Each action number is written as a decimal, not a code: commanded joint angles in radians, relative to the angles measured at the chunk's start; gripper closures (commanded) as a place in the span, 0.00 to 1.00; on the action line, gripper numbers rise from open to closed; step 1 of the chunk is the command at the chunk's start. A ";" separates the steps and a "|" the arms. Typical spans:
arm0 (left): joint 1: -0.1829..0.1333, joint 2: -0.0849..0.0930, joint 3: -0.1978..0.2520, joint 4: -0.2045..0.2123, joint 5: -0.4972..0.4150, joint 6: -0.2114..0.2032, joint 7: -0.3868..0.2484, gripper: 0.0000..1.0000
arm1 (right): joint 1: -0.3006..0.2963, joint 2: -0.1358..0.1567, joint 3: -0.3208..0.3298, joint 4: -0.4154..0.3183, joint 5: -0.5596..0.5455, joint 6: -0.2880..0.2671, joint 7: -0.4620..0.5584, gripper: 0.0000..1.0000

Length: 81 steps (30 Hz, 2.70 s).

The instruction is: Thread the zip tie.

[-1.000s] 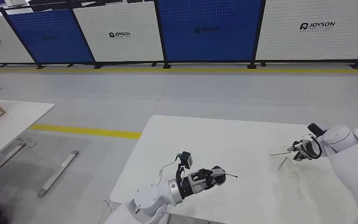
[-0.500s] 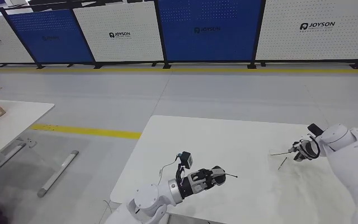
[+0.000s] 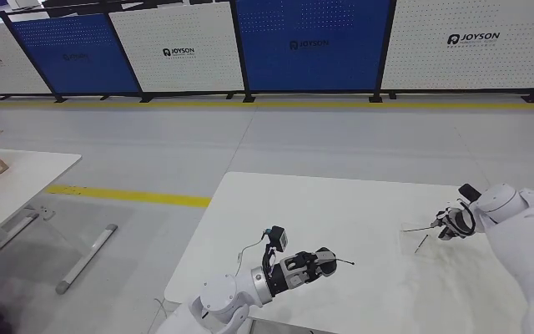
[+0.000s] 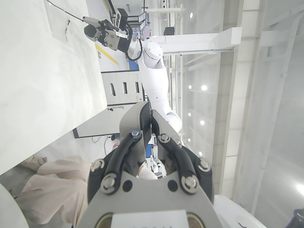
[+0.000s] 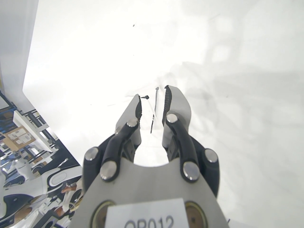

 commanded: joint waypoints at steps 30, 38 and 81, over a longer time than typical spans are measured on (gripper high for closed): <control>0.000 0.000 0.000 0.000 0.000 0.000 0.000 1.00 | 0.019 -0.031 -0.009 0.038 -0.037 0.014 -0.006 0.78; 0.000 0.000 0.000 0.000 0.000 0.000 0.000 1.00 | 0.024 -0.037 -0.010 0.044 -0.046 0.019 -0.008 0.83; 0.000 0.000 0.000 0.000 0.000 0.000 0.000 1.00 | 0.000 0.007 0.045 0.017 -0.047 -0.105 -0.036 1.00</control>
